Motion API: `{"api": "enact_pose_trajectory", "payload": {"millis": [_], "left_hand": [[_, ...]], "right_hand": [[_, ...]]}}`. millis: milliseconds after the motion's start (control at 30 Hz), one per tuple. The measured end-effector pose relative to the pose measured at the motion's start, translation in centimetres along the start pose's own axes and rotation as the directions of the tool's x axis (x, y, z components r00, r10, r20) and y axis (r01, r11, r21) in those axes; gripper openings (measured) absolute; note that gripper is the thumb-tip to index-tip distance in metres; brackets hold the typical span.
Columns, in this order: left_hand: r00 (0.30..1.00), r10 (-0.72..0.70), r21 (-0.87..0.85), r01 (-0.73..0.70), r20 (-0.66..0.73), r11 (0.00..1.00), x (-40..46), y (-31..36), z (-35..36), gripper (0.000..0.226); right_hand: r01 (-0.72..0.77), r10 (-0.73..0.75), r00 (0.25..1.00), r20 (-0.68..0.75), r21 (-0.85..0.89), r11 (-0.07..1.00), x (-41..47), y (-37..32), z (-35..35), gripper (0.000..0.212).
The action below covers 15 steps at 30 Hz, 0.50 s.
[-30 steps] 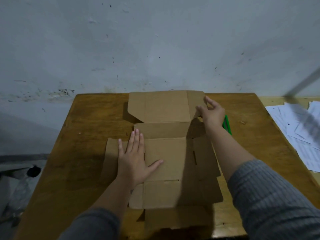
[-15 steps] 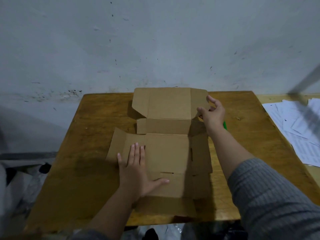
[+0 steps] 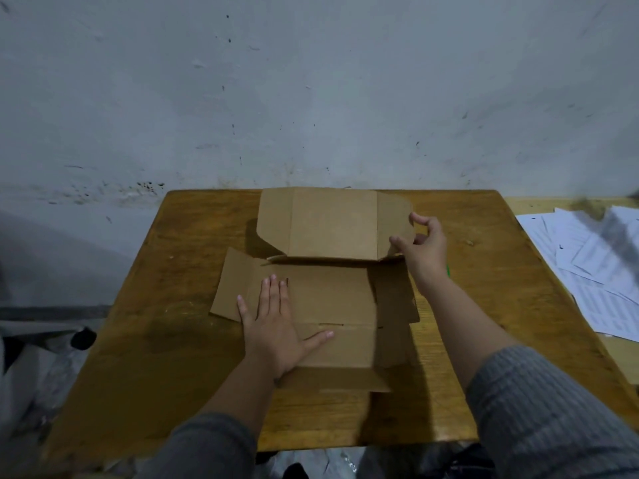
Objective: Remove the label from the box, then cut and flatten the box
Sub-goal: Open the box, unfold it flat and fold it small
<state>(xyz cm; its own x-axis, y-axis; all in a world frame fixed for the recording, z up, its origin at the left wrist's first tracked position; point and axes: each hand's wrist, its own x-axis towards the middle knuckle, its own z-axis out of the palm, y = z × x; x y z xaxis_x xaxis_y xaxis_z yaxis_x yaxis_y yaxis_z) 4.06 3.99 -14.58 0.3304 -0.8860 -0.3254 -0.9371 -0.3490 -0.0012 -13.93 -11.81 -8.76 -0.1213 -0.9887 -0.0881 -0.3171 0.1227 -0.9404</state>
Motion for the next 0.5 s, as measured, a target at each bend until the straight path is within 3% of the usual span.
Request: {"api": "enact_pose_trajectory", "payload": {"millis": [100, 167, 300, 367, 500], "left_hand": [[0.999, 0.036, 0.044, -0.035, -0.037, 0.998, -0.1, 0.3, -0.5, 0.121], [0.984, 0.115, 0.07, -0.107, -0.134, 0.992, -0.5, 0.9, -1.7, 0.112], [0.882, 0.162, -0.057, -0.207, -0.443, 0.977, 0.6, 2.3, -6.5, 0.089], [0.837, 0.147, -0.078, -0.22, -0.526, 0.972, 2.7, 2.4, -8.7, 0.082], [0.858, 0.202, 0.051, -0.202, -0.473, 0.978, 7.4, 1.9, -11.2, 0.078]], "right_hand": [[0.018, -0.018, 1.0, 0.003, -0.02, 1.0, -0.7, 1.1, -0.1, 0.045], [0.033, -0.032, 0.999, 0.013, -0.02, 0.999, -1.0, 1.5, -0.2, 0.047], [0.057, -0.057, 0.998, -0.005, -0.039, 0.998, -1.8, 1.7, -0.1, 0.049], [0.061, -0.061, 0.998, -0.006, -0.049, 0.997, -2.0, 1.8, -0.1, 0.048], [0.086, -0.084, 0.996, 0.034, -0.075, 0.993, -1.8, 2.1, -0.4, 0.047]]}}
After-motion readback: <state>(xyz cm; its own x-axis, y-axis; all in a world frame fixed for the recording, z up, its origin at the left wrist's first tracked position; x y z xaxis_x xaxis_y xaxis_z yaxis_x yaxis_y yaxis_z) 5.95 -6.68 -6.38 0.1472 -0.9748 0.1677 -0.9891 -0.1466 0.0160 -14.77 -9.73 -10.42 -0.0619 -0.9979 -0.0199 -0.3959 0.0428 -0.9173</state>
